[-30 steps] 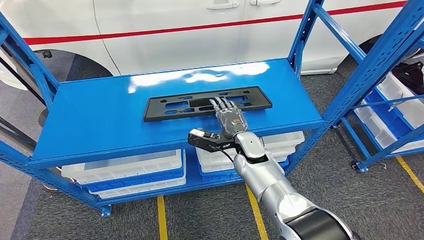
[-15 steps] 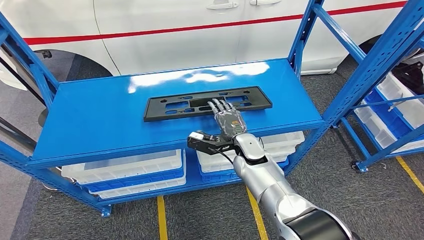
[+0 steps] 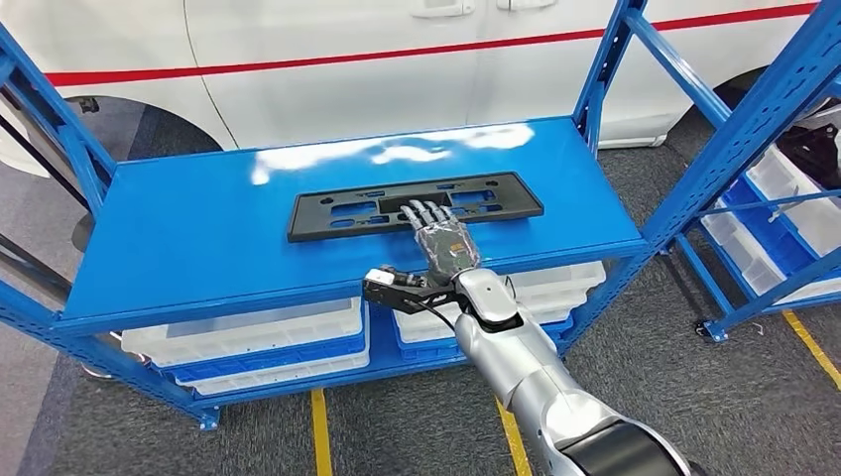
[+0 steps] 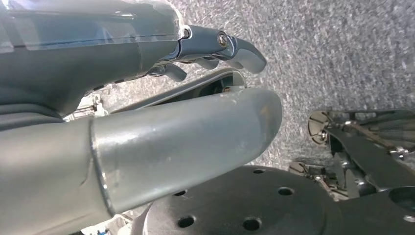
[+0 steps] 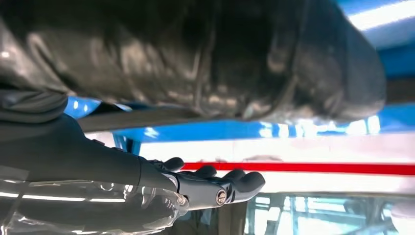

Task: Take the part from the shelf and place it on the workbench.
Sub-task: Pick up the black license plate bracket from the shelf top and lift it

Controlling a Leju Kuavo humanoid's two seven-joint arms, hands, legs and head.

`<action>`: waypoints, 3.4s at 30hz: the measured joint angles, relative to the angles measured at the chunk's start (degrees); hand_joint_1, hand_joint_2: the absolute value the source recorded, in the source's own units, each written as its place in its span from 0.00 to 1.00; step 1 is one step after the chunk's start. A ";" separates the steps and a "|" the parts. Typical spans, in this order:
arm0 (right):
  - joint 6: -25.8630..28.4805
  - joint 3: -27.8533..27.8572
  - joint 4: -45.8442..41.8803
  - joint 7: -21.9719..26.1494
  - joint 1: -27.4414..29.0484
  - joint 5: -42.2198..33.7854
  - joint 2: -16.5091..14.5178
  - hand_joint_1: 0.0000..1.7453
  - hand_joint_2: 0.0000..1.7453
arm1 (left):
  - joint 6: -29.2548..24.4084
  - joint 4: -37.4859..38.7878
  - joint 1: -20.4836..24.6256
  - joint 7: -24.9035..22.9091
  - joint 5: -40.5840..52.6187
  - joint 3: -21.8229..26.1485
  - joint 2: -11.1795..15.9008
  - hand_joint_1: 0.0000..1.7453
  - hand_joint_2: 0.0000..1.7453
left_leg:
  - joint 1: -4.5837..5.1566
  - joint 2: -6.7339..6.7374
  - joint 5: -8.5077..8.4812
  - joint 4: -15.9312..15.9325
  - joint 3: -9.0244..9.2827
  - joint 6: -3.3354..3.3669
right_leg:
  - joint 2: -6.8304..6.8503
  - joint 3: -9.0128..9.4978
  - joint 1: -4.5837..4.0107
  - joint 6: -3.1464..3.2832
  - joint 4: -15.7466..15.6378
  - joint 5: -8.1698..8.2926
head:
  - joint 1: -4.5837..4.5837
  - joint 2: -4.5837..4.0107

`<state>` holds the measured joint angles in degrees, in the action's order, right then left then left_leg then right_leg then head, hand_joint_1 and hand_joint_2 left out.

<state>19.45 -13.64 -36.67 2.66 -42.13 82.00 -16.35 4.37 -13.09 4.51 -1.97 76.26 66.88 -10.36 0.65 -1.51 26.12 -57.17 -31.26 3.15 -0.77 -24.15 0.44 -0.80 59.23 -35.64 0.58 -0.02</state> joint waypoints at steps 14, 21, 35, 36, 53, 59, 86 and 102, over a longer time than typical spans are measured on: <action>0.02 0.04 -0.27 0.27 0.98 0.04 0.09 0.00 0.00 | -0.10 -0.01 0.13 0.03 0.00 0.00 -0.03 0.00 0.00 | -0.09 0.27 2.78 -1.72 0.20 -2.62 | 0.12 -9.92 0.08 1.99 -0.09 9.20 | 0.05 -0.01; -0.44 0.04 -0.36 0.74 1.28 -0.02 -0.02 0.00 0.75 | -0.18 -0.02 0.02 0.38 0.02 0.00 -0.02 0.00 0.00 | -1.08 1.03 2.86 -14.84 -9.71 -4.23 | 0.61 -7.41 0.21 2.80 -0.30 7.51 | 0.13 -0.01; -1.69 0.03 0.20 1.96 0.75 0.05 0.01 0.00 1.00 | -0.15 -0.02 0.25 0.92 -0.46 0.04 0.22 0.00 0.00 | -0.42 0.96 -2.87 -1.07 -4.70 -2.55 | 0.73 -6.01 -0.11 1.78 -1.01 6.08 | 0.09 0.00; -1.68 0.02 0.21 1.92 0.75 0.05 0.01 0.00 1.00 | -0.15 -0.02 0.28 1.00 -0.53 0.04 0.22 0.00 0.00 | -0.41 0.96 -2.86 -1.07 -4.70 -2.53 | 0.73 -6.01 -0.10 1.71 -1.06 6.11 | 0.09 0.00; 2.57 -0.94 2.50 -3.90 -0.37 5.80 0.46 0.00 1.00 | 0.02 -0.02 0.28 1.92 0.66 0.04 0.22 0.00 0.00 | -0.46 1.00 -2.95 -1.08 -4.59 -2.33 | 0.73 -5.96 -0.15 1.33 -1.09 6.28 | 0.09 0.00; 3.06 -0.96 3.59 -4.51 -0.89 6.24 0.91 0.00 1.00 | 0.02 -0.02 0.28 2.04 0.84 0.04 0.23 0.00 0.00 | -0.52 1.00 -2.95 -1.04 -4.57 -2.33 | 0.72 -5.97 -0.21 1.33 -1.08 6.27 | 0.10 0.00; 3.41 -0.60 6.45 -3.46 -2.02 6.44 1.54 0.96 1.00 | 0.22 -0.02 0.28 2.52 0.98 0.04 0.31 0.00 0.00 | -0.56 1.01 -2.96 -1.03 -4.50 -2.34 | 0.72 -5.92 -0.23 1.34 -1.08 6.27 | 0.11 -0.01; 4.51 0.09 6.61 -3.29 -2.45 6.24 1.67 0.41 1.00 | -0.17 -0.02 0.28 2.54 0.72 0.04 0.26 0.00 0.00 | -0.64 1.01 -2.95 -1.03 -4.33 -2.34 | 0.72 -5.80 -0.22 1.37 -1.09 6.24 | 0.10 0.00</action>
<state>23.96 -13.55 -30.06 -0.63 -44.58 88.24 -14.69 4.20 -13.11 4.79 0.57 76.98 66.93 -10.10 0.01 -0.50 23.17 -58.20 -35.59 0.81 -0.04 -29.96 0.23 0.57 58.14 -29.41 0.69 -0.02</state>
